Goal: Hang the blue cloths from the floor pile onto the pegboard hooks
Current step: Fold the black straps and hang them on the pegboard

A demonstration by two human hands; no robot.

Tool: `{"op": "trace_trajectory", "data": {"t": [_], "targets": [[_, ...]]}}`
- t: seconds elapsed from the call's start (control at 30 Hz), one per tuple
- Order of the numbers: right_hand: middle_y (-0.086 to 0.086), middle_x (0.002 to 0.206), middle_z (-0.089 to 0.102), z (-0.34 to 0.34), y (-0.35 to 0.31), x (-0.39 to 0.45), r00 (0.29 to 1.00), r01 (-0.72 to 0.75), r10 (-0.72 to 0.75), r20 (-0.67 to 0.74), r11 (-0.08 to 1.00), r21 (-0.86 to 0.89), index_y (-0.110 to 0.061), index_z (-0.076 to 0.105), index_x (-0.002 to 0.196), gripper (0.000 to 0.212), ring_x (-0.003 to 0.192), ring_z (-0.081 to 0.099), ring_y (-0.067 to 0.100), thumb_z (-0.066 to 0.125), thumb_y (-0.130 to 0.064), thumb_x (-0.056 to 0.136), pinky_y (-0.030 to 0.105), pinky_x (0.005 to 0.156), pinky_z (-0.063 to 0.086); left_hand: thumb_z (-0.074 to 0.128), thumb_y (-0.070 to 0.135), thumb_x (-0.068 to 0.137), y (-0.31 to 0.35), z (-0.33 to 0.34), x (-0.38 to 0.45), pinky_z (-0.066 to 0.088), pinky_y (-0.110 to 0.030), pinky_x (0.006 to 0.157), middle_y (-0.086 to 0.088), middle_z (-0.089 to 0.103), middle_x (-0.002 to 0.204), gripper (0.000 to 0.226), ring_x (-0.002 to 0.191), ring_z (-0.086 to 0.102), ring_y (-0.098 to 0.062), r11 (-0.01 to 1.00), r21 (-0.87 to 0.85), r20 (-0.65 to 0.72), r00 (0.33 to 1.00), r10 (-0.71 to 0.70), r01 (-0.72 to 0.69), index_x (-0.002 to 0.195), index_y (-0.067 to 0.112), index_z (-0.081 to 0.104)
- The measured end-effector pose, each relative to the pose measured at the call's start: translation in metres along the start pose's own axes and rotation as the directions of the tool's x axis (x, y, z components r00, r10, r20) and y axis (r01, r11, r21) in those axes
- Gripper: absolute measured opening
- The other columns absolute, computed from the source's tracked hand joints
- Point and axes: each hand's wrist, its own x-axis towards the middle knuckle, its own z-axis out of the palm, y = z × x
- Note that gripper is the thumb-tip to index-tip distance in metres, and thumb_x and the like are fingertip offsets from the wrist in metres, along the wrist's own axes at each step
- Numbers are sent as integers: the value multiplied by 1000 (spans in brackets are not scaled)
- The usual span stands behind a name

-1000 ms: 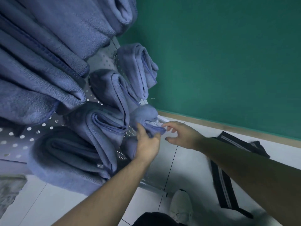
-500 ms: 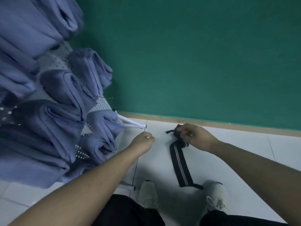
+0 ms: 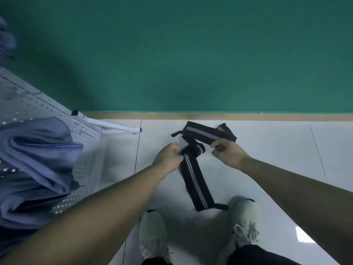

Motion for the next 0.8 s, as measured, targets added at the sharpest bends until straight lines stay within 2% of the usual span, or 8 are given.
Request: {"op": "trace_trajectory", "data": {"t": [0.13, 0.27, 0.4, 0.47, 0.53, 0.6, 0.7, 0.8], "targets": [[-1, 98, 68, 31, 20, 44, 991, -128, 124, 43, 988, 87, -26, 61, 107, 20, 82, 62, 17, 68, -36, 90, 38, 84, 55, 64, 25, 93, -11, 28, 48, 48, -31, 80, 0, 61, 104, 26, 97, 60, -23, 1000, 11, 40, 999, -16, 16, 117, 15, 62], [-6, 105, 64, 55, 23, 74, 989, -147, 147, 10, 982, 120, -25, 53, 119, 47, 85, 59, 14, 75, -47, 85, 29, 74, 49, 61, 30, 85, -30, 54, 88, 43, -30, 59, -15, 63, 99, 11, 74, 58, -21, 990, 110, -9, 996, 85, -84, 80, 22, 56], [1, 119, 57, 76, 28, 96, 980, -200, 200, 10, 973, 116, -25, 36, 142, 77, 101, 63, 21, 79, -41, 81, 34, 85, 54, 58, 32, 88, -50, 72, 113, 51, -41, 89, -4, 49, 131, 38, 112, 53, -24, 949, 267, 63, 985, 159, -170, 124, 20, 60], [6, 121, 59, 84, 33, 103, 977, -211, 213, -1, 969, 125, -23, 33, 145, 75, 98, 66, 25, 75, -29, 84, 38, 84, 58, 60, 25, 89, -56, 78, 116, 54, -46, 90, -3, 55, 123, 38, 105, 59, -24, 971, 187, 32, 989, 146, -150, 126, 20, 58], [7, 112, 62, 86, 33, 104, 976, -205, 215, -27, 958, 200, -21, 33, 145, 66, 94, 69, 27, 67, -18, 88, 42, 84, 60, 61, 24, 91, -60, 83, 116, 57, -46, 79, -1, 64, 98, 19, 89, 64, -23, 987, 100, -5, 992, 126, -125, 109, 20, 57], [6, 104, 63, 84, 32, 101, 977, -194, 213, -20, 919, 343, -20, 33, 145, 59, 94, 71, 29, 60, -13, 93, 44, 84, 61, 56, 21, 95, -59, 83, 114, 53, -35, 68, 1, 61, 81, 5, 77, 62, -22, 992, 58, -32, 993, 114, -112, 98, 18, 53], [6, 114, 62, 72, 23, 86, 989, -137, 151, 0, 894, 426, -18, 36, 143, 49, 92, 72, 30, 49, -4, 98, 40, 82, 62, 47, 8, 99, -49, 76, 99, 38, -20, 60, 4, 56, 80, 11, 71, 53, -11, 992, -27, -30, 992, 121, -122, 100, 18, 51], [9, 116, 65, 53, 8, 70, 989, -103, 145, -38, 844, 527, -20, 40, 138, 44, 83, 72, 27, 44, 0, 99, 39, 81, 62, 42, 7, 100, -34, 62, 79, 39, -15, 59, 2, 62, 91, 25, 78, 56, -14, 980, -88, -50, 983, 175, -179, 113, 19, 60]]}}
